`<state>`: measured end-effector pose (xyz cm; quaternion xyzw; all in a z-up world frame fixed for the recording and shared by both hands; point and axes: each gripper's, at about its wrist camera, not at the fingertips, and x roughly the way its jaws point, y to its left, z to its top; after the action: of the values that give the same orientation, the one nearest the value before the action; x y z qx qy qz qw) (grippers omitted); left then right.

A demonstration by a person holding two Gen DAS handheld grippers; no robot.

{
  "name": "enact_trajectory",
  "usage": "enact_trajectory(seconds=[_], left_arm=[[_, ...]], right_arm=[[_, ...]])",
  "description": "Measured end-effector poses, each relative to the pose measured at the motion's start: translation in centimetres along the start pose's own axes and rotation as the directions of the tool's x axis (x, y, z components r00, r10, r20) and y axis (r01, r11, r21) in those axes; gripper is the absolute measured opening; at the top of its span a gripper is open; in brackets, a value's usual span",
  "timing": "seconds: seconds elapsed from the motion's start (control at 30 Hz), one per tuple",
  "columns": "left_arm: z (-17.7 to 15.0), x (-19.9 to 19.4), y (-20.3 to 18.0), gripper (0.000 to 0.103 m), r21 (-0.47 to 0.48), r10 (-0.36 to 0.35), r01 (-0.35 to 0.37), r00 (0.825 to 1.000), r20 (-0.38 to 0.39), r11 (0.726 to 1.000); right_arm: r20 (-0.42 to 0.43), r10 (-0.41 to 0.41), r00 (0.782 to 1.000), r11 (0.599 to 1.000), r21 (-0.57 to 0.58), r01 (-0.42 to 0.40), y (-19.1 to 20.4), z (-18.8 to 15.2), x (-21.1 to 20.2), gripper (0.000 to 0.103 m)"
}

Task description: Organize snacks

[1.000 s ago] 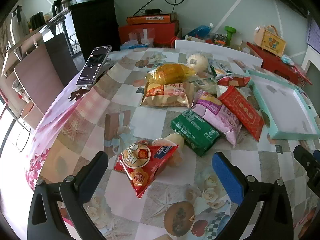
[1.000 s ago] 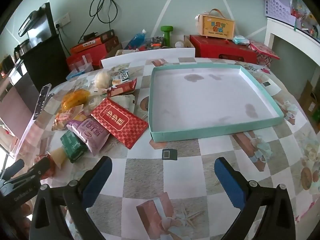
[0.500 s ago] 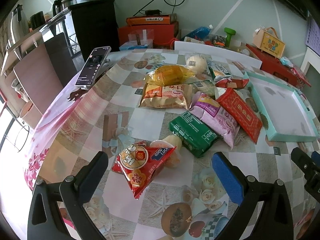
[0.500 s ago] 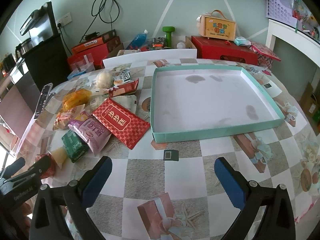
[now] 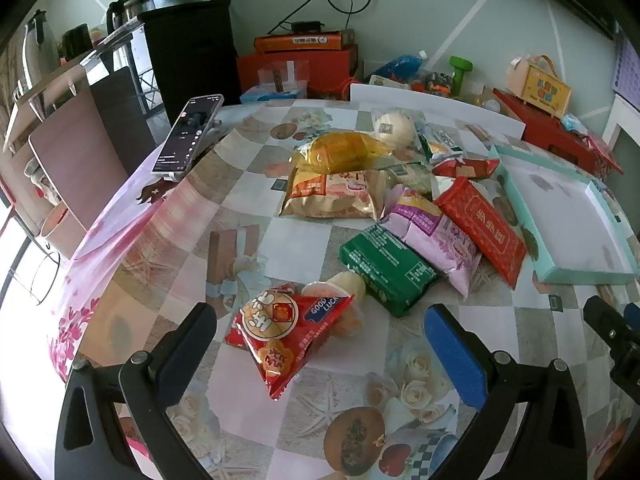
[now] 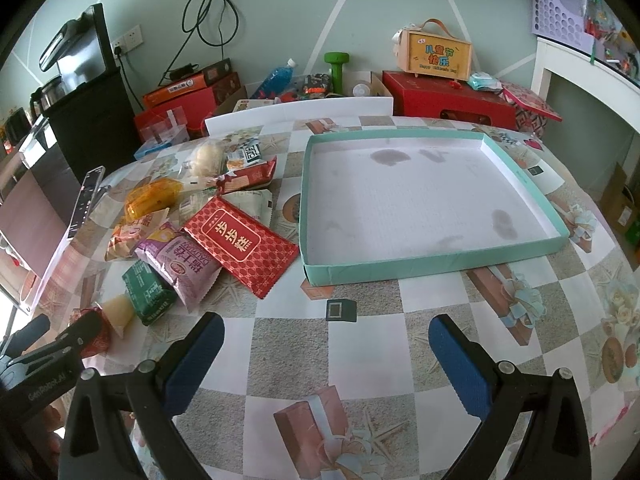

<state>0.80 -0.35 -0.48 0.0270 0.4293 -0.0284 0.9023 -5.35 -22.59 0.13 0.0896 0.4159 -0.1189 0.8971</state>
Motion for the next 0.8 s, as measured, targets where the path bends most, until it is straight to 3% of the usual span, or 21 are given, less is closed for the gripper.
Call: enact_trajectory(seconds=[0.53,0.8], left_arm=[[-0.01,-0.44,-0.18,0.103,0.003,-0.009,0.008,0.999,0.037,1.0],[-0.15,-0.9,-0.17,0.103,-0.007,-0.021,0.022,0.995,0.094,1.0]], right_arm=[[0.0,0.0,1.0,1.0,0.0,0.0,-0.02,-0.06,-0.03,0.103],[0.003,-0.001,1.0,1.0,0.007,0.0,-0.12,-0.1,-0.02,0.103]])
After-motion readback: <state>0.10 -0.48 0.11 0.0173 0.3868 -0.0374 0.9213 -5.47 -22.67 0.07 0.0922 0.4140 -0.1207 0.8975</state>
